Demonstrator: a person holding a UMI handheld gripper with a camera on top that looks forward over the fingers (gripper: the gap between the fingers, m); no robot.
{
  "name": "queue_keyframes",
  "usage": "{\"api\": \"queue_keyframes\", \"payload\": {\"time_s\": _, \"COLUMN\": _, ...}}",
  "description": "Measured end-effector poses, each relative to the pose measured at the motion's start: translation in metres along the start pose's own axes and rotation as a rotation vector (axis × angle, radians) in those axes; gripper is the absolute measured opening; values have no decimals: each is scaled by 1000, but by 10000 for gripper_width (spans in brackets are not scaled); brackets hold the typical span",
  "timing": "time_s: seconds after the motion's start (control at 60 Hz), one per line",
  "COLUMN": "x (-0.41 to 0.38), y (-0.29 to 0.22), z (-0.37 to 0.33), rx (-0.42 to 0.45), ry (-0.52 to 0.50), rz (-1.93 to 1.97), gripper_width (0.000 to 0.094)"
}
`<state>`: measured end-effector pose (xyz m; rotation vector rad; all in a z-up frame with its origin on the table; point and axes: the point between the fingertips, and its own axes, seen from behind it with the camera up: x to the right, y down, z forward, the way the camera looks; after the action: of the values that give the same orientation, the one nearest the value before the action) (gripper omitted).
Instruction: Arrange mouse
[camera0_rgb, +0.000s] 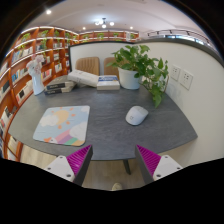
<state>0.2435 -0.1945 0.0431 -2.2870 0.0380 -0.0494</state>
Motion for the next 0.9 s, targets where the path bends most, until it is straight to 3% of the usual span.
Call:
{"api": "queue_keyframes", "payload": {"time_s": 0.35, "x": 74, "y": -35, "z": 102, "rx": -63, "ry": -21, "rz": 42, "gripper_width": 844}}
{"api": "queue_keyframes", "payload": {"time_s": 0.9, "x": 32, "y": -98, "z": 193, "rx": -99, "ry": -135, "rz": -57, "gripper_width": 827}}
